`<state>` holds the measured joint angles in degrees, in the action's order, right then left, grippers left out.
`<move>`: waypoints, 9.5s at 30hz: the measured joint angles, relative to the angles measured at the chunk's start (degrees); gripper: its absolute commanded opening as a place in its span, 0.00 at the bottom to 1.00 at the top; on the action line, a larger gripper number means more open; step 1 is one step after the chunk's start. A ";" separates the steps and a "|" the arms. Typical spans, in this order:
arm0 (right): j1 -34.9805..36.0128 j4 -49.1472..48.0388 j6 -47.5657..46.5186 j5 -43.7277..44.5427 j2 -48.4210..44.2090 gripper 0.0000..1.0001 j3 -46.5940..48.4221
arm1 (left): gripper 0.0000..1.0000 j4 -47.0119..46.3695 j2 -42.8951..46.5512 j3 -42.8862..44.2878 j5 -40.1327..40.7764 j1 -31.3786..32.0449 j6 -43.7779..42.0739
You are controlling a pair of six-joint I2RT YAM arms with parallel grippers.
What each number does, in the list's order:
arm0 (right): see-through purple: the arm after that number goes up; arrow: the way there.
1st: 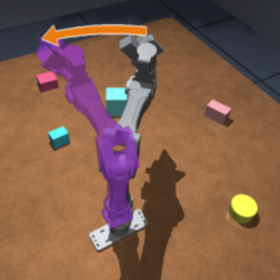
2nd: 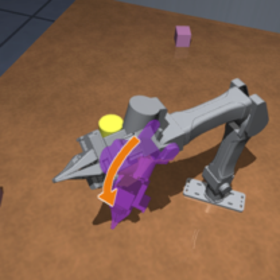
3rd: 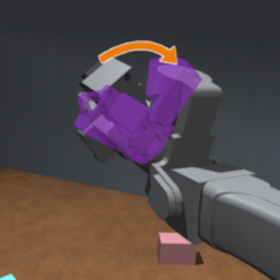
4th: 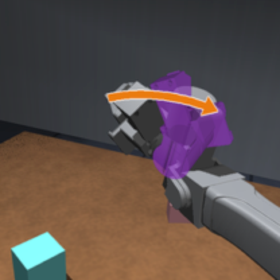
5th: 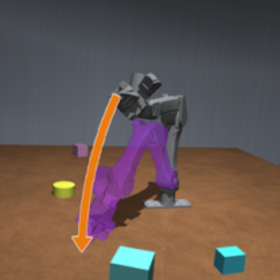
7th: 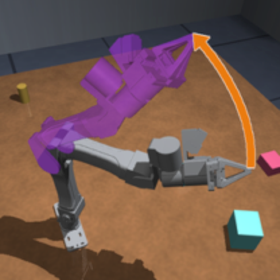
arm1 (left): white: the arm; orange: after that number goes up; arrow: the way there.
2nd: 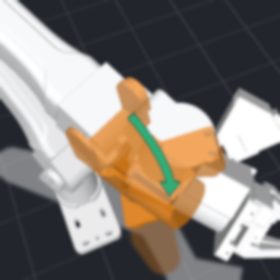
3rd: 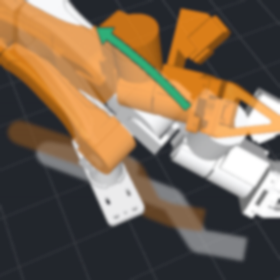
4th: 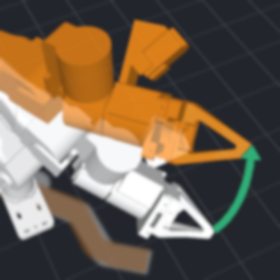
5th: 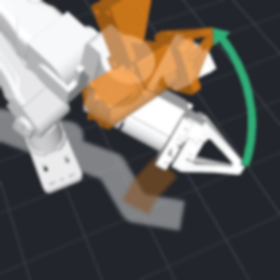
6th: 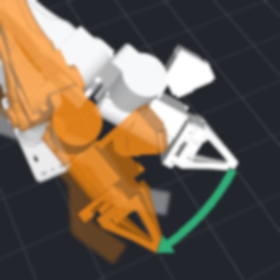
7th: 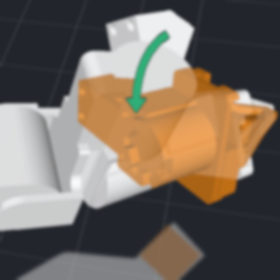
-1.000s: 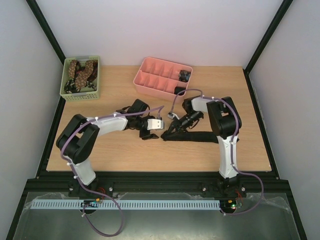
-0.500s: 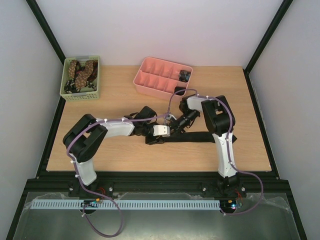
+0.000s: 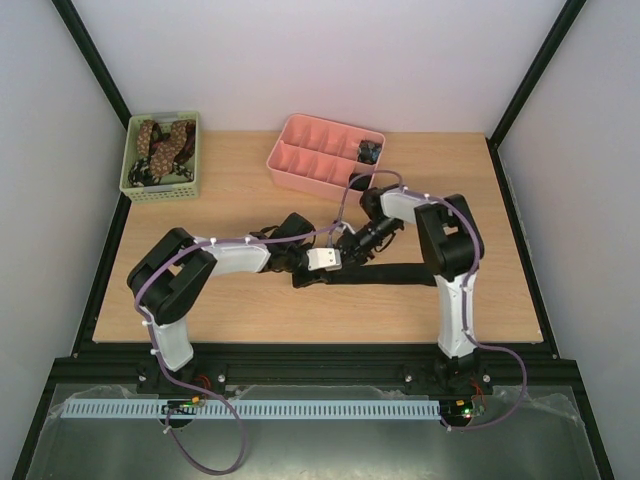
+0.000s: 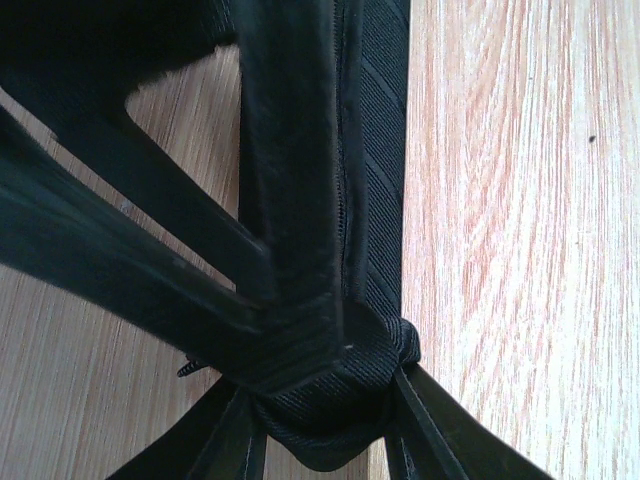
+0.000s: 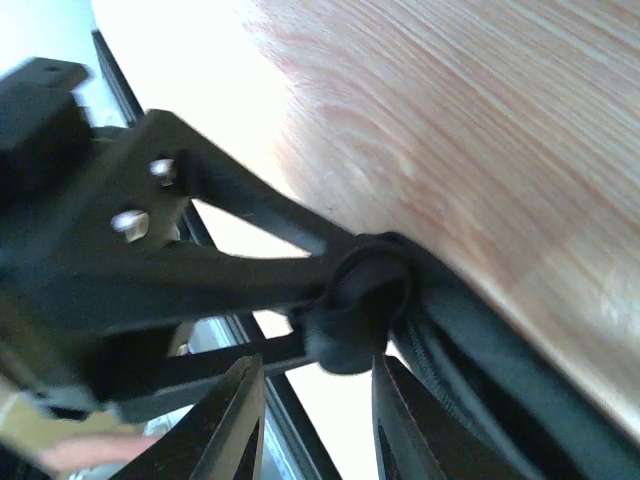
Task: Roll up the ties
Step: Roll the tie at the center of the board.
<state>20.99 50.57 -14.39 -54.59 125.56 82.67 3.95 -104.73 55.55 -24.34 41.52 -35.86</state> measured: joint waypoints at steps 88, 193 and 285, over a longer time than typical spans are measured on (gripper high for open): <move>1.09 -15.47 7.02 7.69 -3.89 0.08 -8.44 | 0.52 -13.57 0.85 -6.73 0.61 1.51 4.61; -1.92 -37.31 35.65 7.96 -16.17 0.36 -20.33 | 0.27 -7.74 -4.02 2.56 6.36 -0.66 19.85; -1.53 -24.13 23.26 9.84 -17.14 0.42 -16.57 | 0.23 -19.02 -4.37 -3.37 3.72 -0.92 11.69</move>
<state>19.46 26.44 8.86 -44.75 108.42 66.11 -15.07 -109.10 52.18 -20.62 40.60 -24.16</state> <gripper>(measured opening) 0.433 0.278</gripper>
